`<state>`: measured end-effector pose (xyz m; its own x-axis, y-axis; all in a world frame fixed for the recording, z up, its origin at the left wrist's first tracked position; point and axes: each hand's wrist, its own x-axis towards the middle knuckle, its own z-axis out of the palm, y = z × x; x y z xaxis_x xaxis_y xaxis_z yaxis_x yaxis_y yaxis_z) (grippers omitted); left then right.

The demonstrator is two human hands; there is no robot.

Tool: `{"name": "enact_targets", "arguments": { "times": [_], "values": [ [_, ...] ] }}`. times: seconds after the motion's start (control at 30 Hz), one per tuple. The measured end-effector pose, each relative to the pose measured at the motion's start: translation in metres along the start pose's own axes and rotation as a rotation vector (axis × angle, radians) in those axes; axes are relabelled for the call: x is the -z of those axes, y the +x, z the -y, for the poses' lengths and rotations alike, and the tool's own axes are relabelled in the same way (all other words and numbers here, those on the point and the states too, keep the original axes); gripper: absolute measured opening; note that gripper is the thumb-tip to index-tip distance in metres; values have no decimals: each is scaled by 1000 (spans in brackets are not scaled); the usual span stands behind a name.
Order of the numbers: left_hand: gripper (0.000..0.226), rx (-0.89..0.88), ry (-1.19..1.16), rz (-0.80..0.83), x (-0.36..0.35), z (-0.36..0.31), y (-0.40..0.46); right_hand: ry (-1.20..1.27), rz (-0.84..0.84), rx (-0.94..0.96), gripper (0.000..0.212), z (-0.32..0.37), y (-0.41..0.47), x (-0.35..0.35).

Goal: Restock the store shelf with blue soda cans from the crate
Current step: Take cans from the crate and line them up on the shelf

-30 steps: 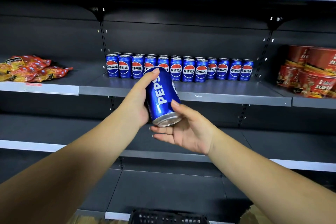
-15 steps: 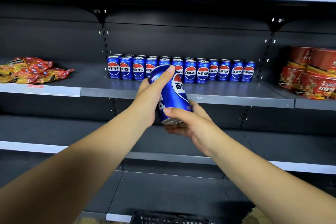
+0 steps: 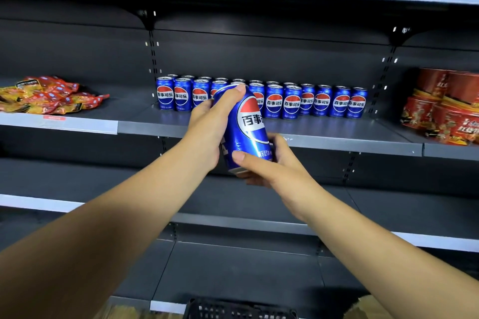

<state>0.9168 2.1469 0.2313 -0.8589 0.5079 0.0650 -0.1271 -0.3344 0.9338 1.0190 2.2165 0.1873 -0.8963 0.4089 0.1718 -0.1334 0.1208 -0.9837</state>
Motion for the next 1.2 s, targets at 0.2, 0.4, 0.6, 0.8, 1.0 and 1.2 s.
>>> {"name": "enact_targets", "arguments": {
  "times": [0.2, 0.4, 0.6, 0.8, 1.0, 1.2],
  "values": [
    [39, 39, -27, 81, 5, 1, 1, 200, 109, -93, 60, -3, 1, 0],
    [32, 76, -26, 230, 8, -1, 2, 204, 103, -41, 37, 0, 2, -3],
    [33, 63, -18, 280, 4, -4, 2, 144, -29, 0, 51, -1, 4, -9],
    [75, 51, 26, 272, 2, -2, 3, 116, -106, 14, 46, -2, 3, -10],
    [76, 76, 32, 266, 3, 2, 6, 126, -149, 41, 39, -6, 4, -14],
    [47, 81, -9, 297, 7, 2, 7, 112, -160, 34, 42, -6, 5, -16]
  ]
}}
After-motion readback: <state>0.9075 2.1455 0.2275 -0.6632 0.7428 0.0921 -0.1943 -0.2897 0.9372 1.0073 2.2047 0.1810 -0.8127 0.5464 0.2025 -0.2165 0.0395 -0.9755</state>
